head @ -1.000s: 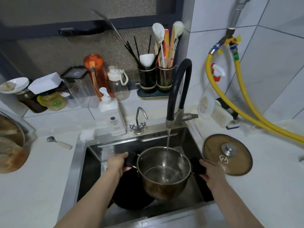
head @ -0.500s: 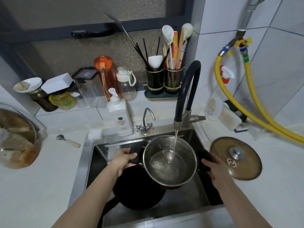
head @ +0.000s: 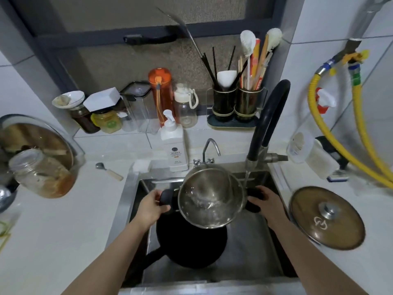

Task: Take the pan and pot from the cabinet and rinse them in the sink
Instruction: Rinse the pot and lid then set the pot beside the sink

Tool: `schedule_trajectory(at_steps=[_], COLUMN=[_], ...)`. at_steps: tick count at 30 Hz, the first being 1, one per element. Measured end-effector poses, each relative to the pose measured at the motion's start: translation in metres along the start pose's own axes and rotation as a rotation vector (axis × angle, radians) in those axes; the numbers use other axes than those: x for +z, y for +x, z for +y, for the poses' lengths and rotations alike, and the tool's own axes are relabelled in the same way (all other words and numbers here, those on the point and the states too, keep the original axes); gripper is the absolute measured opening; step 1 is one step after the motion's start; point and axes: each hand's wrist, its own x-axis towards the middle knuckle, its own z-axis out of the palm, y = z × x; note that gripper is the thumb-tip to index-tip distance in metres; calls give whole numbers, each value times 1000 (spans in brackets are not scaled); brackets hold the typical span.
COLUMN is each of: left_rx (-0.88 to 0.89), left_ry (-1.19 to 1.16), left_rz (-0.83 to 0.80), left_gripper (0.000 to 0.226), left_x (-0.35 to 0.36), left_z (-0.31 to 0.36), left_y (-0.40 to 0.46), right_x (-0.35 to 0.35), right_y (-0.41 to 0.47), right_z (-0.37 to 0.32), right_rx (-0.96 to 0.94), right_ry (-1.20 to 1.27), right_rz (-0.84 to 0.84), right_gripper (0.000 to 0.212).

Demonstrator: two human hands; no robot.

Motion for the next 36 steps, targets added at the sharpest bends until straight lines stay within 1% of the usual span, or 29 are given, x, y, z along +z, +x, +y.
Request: schedule_trajectory(at_steps=[1,3,4,7,13,15,16,18,22,26,30,32,34,36], left_rx=[1,14,17,10,40,35,30,29,17,-2,74,105,95,89], left_ry=[7,39,51,38,-34,-81,-101,-115,-86,-86,-114,-117,-117,-119], left_rz=[28,74,98,150,174,166,158,124,50,10,-57,-99,-125,-154], left_gripper=[34,34,33,33,25,27,30,33,31,36,51,53,54,52], left_x=[-2,-9,-14,-25,-22,-16,-13,-6,11,34,61,75,87,97], left_z=[-2,-8,-12,-22,-19,-16,-14,-10,-8,-5,14,20,23,26], left_y=[0,-1,-2,-3,-9,-8,-7,-5,-3,1,-3,-2,1,2], right_x=[5,15,20,32,33,28,25,17,-2,-24,-46,-56,-65,-73], right_y=[-1,-3,-4,-3,14,14,13,9,1,-13,-31,-39,-48,-57], right_z=[0,1,0,-5,-20,-24,-24,-19,4,17,23,28,34,40], right_rx=[-5,-11,-21,-39,5,-5,-1,23,59,105,124,132,130,111], right_ry=[11,55,76,150,237,254,279,309,290,335,381,421,474,517], right_rz=[2,-18,-47,-123,-125,-122,-115,-94,-51,-4,114,183,249,297], right_gripper=[29,26,25,11,13,18,17,11,25,35,23,24,29,27])
